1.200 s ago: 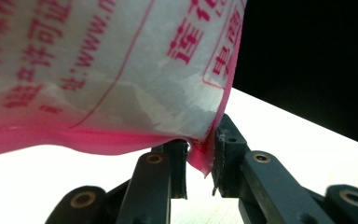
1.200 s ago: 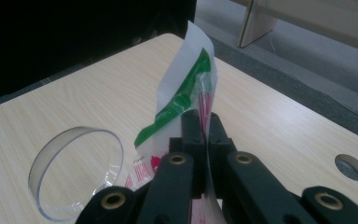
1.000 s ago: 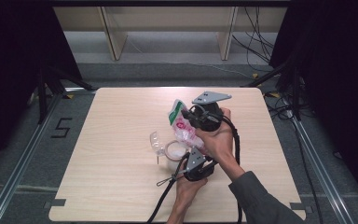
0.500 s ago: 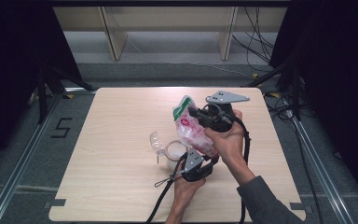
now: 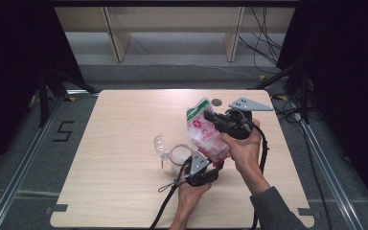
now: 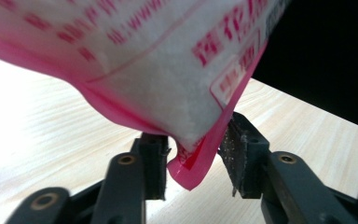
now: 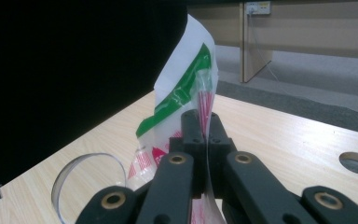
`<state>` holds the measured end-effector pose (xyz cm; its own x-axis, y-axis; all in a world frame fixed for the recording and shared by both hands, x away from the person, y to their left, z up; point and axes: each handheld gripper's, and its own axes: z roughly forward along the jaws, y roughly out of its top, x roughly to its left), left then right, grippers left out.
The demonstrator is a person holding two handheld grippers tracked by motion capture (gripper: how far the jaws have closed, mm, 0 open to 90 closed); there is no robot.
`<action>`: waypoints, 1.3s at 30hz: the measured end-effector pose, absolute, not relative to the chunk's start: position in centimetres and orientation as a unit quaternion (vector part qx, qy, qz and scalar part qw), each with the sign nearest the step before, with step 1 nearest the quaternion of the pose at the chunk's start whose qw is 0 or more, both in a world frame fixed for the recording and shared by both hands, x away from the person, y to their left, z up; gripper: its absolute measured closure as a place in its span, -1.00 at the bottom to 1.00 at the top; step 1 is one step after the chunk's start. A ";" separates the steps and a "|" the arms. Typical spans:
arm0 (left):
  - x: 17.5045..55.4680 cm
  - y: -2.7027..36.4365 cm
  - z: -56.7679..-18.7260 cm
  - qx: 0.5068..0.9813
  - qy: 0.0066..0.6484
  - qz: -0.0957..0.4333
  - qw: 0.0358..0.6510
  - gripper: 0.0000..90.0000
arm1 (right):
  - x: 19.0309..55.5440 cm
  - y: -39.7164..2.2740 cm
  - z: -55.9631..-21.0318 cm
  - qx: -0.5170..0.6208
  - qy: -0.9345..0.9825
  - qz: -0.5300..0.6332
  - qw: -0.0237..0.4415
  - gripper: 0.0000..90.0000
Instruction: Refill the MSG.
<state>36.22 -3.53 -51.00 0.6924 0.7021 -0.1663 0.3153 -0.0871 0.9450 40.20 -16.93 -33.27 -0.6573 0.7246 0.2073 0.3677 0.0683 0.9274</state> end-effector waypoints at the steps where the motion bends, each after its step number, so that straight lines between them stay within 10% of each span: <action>1: 36.2 -3.5 -51.0 0.719 0.357 0.167 0.573 0.31 | 40.3 -17.2 -33.4 0.377 0.713 0.568 0.161 1.00; 16: 35.1 -3.2 -50.3 0.715 0.385 0.160 0.561 -0.05 | 40.0 -20.1 -35.9 0.390 0.671 0.612 0.150 1.00; 39: 31.9 -0.2 -48.1 0.722 0.336 0.182 0.577 -0.07 | 38.0 -24.2 -39.9 0.410 0.649 0.627 0.132 1.00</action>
